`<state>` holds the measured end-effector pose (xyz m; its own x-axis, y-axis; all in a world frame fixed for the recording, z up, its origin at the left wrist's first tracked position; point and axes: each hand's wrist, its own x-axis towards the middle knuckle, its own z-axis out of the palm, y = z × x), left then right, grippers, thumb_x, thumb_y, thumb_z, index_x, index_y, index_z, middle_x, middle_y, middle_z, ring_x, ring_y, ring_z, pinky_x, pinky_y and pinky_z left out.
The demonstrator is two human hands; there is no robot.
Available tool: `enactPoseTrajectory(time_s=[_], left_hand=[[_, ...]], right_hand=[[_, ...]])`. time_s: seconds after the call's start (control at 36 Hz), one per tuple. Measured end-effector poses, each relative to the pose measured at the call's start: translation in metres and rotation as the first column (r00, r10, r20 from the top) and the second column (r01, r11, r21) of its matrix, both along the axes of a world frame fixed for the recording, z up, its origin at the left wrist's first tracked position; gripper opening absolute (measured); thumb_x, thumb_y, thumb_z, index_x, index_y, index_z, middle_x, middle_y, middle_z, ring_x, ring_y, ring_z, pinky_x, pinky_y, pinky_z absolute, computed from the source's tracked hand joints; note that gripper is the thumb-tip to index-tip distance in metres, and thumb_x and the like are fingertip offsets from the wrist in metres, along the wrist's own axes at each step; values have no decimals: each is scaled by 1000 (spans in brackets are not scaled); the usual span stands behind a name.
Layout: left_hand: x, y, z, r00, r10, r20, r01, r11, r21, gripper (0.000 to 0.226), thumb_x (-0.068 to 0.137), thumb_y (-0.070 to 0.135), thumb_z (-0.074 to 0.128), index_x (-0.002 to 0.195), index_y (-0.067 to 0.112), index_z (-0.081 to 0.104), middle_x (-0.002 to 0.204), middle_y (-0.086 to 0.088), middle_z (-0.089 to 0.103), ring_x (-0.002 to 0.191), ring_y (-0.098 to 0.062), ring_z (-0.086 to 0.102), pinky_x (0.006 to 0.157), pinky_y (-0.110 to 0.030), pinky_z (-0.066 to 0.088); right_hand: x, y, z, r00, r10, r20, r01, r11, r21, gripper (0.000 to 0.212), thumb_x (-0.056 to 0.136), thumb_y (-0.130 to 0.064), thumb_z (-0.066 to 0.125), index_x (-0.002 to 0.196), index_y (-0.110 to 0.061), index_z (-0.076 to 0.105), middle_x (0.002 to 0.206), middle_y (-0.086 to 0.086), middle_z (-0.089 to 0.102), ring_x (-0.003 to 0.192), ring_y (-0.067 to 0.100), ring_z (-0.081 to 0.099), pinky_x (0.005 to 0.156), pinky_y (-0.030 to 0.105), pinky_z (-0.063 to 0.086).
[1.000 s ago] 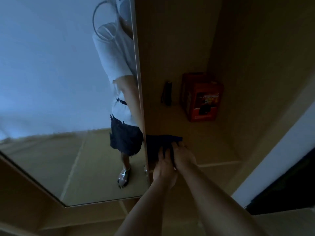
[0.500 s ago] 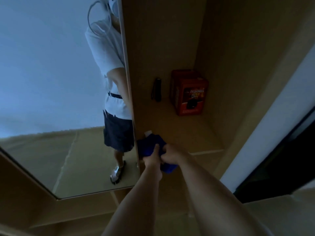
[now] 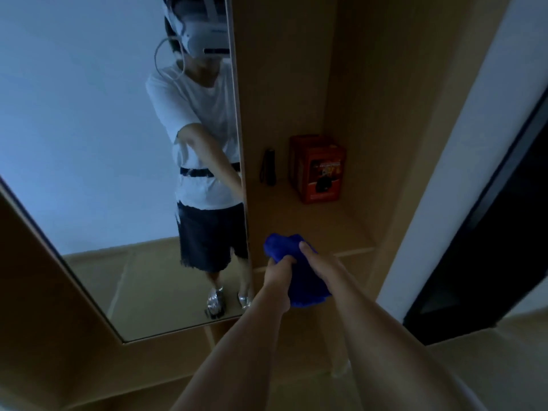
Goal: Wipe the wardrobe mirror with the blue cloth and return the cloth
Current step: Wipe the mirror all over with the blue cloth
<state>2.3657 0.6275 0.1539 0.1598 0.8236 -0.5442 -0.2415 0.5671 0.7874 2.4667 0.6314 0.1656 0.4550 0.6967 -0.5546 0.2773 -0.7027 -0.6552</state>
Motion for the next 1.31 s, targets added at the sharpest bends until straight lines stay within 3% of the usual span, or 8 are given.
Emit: enactPoseTrajectory(time_s=[0.17, 0.36, 0.47, 0.69, 0.89, 1.06, 1.22, 1.31], left_hand=[[-34, -32, 15, 982, -185, -27, 187, 977, 99, 29, 88, 13, 48, 108, 34, 52, 105, -8, 63, 94, -29, 61, 71, -40, 52], [-81, -61, 18, 977, -206, -50, 209, 975, 71, 30, 81, 33, 67, 105, 29, 49, 101, -4, 61, 89, -25, 61, 63, -35, 50], [-105, -67, 14, 993, -52, -106, 66, 989, 134, 50, 79, 46, 68, 115, 17, 50, 107, -5, 61, 90, -22, 61, 68, -35, 52], [-148, -73, 20, 988, 128, -87, -110, 977, 184, 35, 92, 45, 48, 118, 23, 53, 103, -2, 61, 90, -24, 58, 74, -40, 47], [-171, -79, 39, 974, 211, -83, -192, 962, 193, 34, 93, 51, 43, 105, 22, 54, 89, 0, 59, 82, -21, 56, 77, -42, 44], [-187, -98, 36, 984, 172, 46, -173, 985, 19, 55, 90, 62, 37, 107, 13, 55, 99, -10, 62, 91, -29, 58, 82, -46, 45], [-207, -93, 44, 771, 376, -515, -203, 910, 360, 42, 93, 47, 42, 116, 13, 39, 123, -13, 51, 98, -27, 54, 85, -43, 47], [-210, -95, 55, 827, 270, -492, -80, 924, 373, 56, 88, 58, 43, 122, 13, 43, 120, -12, 56, 98, -26, 57, 90, -44, 48]], right_hand=[[-29, -31, 4, 944, -197, -266, 245, 956, 159, 91, 63, -75, 64, 126, -11, 49, 109, 7, 55, 92, 27, 54, 79, 42, 46], [-65, -67, 2, 865, -314, -392, 429, 868, 250, 45, 80, -47, 69, 100, -10, 54, 85, 2, 56, 75, 22, 53, 71, 39, 44], [-92, -83, 6, 884, -208, -418, 338, 903, 265, 27, 86, -39, 64, 86, -13, 57, 84, 3, 62, 76, 23, 58, 58, 32, 44], [-136, -91, 31, 874, -1, -486, 162, 943, 289, 27, 92, -41, 54, 99, -15, 58, 94, 6, 63, 85, 27, 60, 63, 36, 46], [-162, -95, 46, 761, 114, -639, 72, 964, 258, 48, 90, -48, 54, 123, -14, 53, 114, 13, 62, 102, 33, 57, 93, 48, 43], [-166, -105, 51, 710, 237, -664, -69, 961, 269, 38, 82, -46, 65, 102, -13, 64, 102, 11, 67, 97, 31, 61, 70, 38, 44], [-199, -97, 51, 702, 195, -685, 48, 947, 318, 44, 93, -37, 55, 128, -11, 53, 113, 14, 62, 102, 33, 58, 86, 44, 46], [-219, -93, 60, 752, 188, -632, 104, 913, 395, 41, 96, -31, 51, 131, -12, 48, 118, 15, 58, 104, 34, 56, 89, 47, 47]])
